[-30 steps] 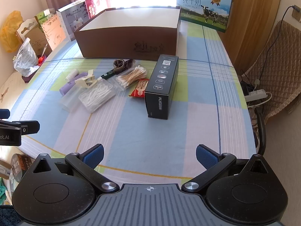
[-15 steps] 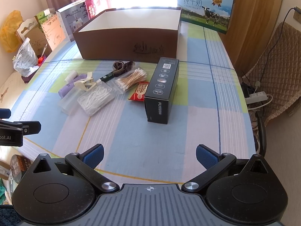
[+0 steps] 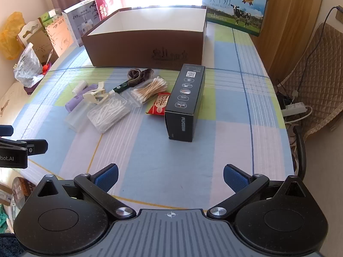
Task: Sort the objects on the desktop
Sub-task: 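Move both tools toward the clear cup and the black box, then close the left gripper on the clear plastic cup while the right gripper grasps the black box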
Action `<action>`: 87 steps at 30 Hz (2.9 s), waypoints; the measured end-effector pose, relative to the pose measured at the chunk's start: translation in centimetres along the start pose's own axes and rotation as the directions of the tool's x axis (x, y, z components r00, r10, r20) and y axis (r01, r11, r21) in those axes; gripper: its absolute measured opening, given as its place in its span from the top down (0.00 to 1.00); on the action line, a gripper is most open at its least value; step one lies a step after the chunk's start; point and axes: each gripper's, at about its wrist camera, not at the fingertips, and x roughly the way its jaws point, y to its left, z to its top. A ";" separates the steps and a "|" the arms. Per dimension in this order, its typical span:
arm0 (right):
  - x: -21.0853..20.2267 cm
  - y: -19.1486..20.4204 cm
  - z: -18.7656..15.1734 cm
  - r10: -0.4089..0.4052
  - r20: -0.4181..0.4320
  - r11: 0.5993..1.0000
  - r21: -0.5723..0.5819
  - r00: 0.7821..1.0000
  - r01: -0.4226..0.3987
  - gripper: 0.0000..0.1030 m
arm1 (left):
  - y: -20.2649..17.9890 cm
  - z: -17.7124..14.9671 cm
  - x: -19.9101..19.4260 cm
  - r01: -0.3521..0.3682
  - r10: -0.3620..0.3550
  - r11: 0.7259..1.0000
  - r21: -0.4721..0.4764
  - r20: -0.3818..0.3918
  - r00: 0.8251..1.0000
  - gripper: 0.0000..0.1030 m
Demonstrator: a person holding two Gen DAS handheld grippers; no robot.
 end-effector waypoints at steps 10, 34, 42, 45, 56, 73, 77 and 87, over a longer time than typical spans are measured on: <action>0.7 -0.1 0.6 -0.002 -0.009 1.000 0.011 1.000 0.002 0.02 | 0.3 0.6 0.5 0.002 -0.002 1.000 0.005 -0.003 1.000 0.01; 3.6 -0.9 2.6 -0.040 -0.003 0.997 0.068 0.999 0.040 0.02 | 2.8 3.3 5.6 0.068 -0.070 0.994 0.084 0.018 0.997 0.07; 4.8 -0.9 3.3 -0.055 -0.009 0.994 0.093 0.998 0.055 0.02 | 3.1 4.3 8.2 0.089 -0.087 0.990 0.114 -0.018 0.996 0.11; 5.3 -1.0 3.6 -0.069 -0.017 0.992 0.109 0.998 0.070 0.02 | 3.3 4.6 9.2 0.101 -0.097 0.987 0.122 -0.033 0.995 0.12; 5.7 -2.5 4.0 -0.111 -0.021 0.973 0.201 0.994 0.113 0.02 | 3.5 5.5 12.7 0.172 -0.156 0.970 0.170 -0.104 0.982 0.44; 5.6 -2.7 4.9 -0.126 0.018 0.965 0.235 0.992 0.118 0.02 | 2.4 6.7 15.9 0.204 -0.177 0.958 0.202 -0.143 0.974 0.53; 6.2 -2.5 5.6 -0.126 0.031 0.967 0.228 0.992 0.115 0.02 | 2.6 6.2 15.6 0.186 -0.160 0.960 0.207 -0.139 0.977 0.54; 9.2 -2.2 8.4 -0.139 0.070 0.979 0.159 0.988 0.127 0.17 | 5.3 4.8 13.7 0.154 -0.132 0.973 0.170 -0.133 0.982 0.54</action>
